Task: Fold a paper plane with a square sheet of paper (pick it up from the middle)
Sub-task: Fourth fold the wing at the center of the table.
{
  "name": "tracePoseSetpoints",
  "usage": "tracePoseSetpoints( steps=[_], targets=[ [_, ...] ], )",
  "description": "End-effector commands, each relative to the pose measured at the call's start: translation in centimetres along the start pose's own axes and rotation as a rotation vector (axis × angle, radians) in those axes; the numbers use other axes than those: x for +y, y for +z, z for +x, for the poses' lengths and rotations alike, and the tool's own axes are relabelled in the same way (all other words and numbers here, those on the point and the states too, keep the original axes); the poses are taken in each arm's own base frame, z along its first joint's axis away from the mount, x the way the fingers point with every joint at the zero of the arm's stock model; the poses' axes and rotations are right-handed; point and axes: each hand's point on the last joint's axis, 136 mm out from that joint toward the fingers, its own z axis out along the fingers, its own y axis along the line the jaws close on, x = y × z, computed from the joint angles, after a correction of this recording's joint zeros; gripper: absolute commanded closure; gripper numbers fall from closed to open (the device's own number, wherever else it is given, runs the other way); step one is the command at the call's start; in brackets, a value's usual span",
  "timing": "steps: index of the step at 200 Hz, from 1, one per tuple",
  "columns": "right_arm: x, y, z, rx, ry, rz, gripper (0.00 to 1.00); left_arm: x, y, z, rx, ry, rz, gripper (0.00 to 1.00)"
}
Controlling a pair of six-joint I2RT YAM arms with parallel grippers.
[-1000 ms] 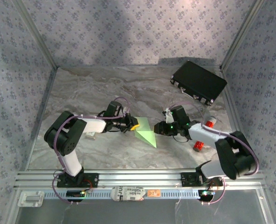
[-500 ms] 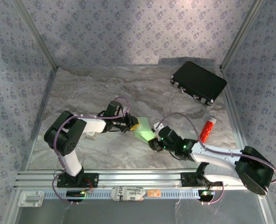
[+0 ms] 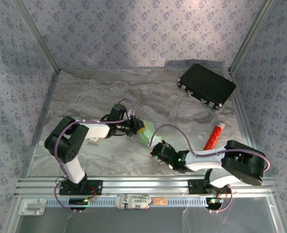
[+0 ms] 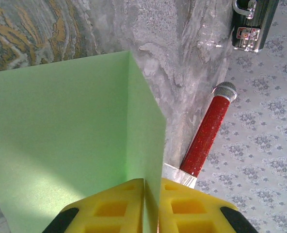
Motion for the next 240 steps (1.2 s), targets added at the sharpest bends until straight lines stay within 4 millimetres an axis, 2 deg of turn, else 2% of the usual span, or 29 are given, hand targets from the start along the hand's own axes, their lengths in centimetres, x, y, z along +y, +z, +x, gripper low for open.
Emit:
tracePoseSetpoints(
  steps=[1, 104, 240],
  targets=[
    [-1.03, 0.19, -1.35, -0.034, -0.003, 0.084, 0.55, -2.35, -0.56, 0.13, 0.003, 0.038, 0.057, 0.87],
    [-0.91, 0.31, -1.11, -0.029, 0.037, 0.084, 0.73, -2.28, -0.67, 0.26, 0.006, 0.033, 0.048, 0.89],
    [-0.42, 0.39, -1.32, -0.038, 0.1, 0.032, 0.89, -1.8, -0.61, 0.18, 0.0, 0.02, 0.031, 0.9]
  ],
)
